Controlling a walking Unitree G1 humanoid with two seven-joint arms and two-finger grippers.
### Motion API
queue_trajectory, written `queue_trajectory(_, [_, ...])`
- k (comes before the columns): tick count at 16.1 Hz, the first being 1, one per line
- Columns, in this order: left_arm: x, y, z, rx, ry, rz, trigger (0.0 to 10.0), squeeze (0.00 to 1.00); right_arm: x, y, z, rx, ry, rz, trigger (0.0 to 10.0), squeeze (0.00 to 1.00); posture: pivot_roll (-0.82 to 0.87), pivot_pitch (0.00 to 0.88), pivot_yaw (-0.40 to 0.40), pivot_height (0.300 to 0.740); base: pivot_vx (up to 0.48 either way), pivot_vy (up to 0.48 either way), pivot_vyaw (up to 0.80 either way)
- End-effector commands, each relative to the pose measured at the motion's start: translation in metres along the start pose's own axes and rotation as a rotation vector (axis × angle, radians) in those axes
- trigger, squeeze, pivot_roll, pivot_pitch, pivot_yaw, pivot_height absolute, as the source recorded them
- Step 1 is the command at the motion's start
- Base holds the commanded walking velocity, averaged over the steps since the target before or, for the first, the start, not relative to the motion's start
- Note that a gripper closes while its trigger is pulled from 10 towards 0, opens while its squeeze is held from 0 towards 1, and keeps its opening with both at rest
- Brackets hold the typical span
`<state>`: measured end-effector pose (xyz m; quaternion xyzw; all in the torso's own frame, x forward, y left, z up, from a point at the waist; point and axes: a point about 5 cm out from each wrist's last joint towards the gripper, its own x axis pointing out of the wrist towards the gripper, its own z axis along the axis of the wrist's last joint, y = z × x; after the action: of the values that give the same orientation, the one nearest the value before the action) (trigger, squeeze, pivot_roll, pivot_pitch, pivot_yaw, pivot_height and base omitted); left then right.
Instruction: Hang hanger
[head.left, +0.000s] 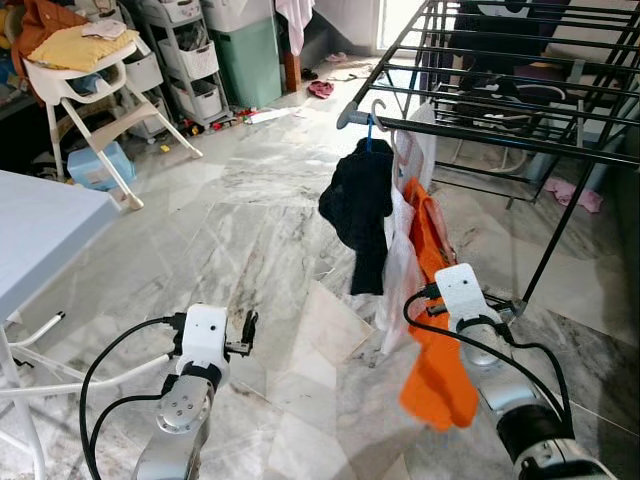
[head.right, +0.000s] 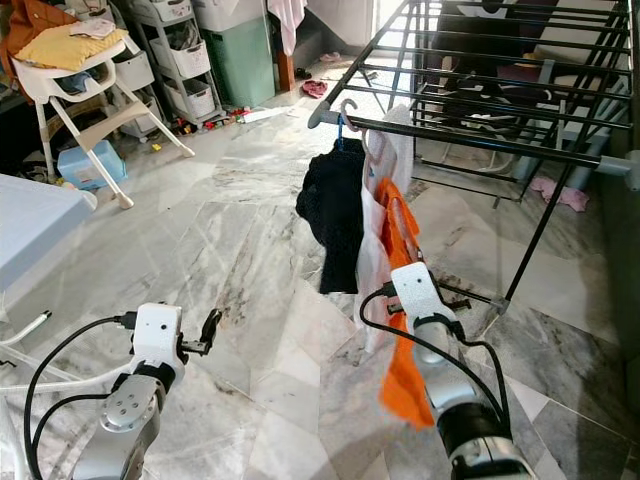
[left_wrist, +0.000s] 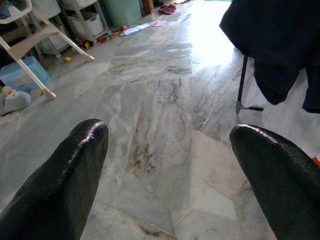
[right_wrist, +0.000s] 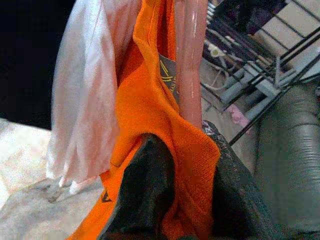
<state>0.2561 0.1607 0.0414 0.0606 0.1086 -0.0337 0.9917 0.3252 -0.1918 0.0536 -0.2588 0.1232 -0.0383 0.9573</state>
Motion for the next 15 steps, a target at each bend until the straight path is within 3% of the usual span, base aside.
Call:
queue_trajectory(1, [-0.002, 0.005, -0.003, 0.017, 0.007, 0.013, 10.0, 0.00, 0.009, -0.006, 0.027, 0.028, -0.111, -0.019, 10.0, 0.00, -0.04, 0.000, 0.071, 0.740, 0.000, 0.000, 0.00])
queue_trajectory(7, [-0.002, 0.004, -0.002, 0.018, 0.009, 0.000, 10.0, 0.00, 0.012, -0.009, 0.018, 0.055, -0.036, 0.004, 10.0, 0.00, -0.04, 0.000, 0.078, 0.740, 0.000, 0.000, 0.00])
queue_trajectory(11, [0.000, 0.004, -0.001, 0.019, 0.008, -0.011, 10.0, 0.00, 0.024, -0.030, 0.018, 0.056, 0.071, -0.007, 10.0, 0.00, -0.04, 0.000, 0.084, 0.740, 0.000, 0.000, 0.00])
queue_trajectory(15, [-0.002, 0.006, -0.001, 0.019, 0.010, -0.006, 10.0, 0.00, 0.031, -0.045, 0.029, 0.006, 0.062, -0.030, 10.0, 0.00, -0.03, 0.003, 0.079, 0.740, 0.000, 0.000, 0.00])
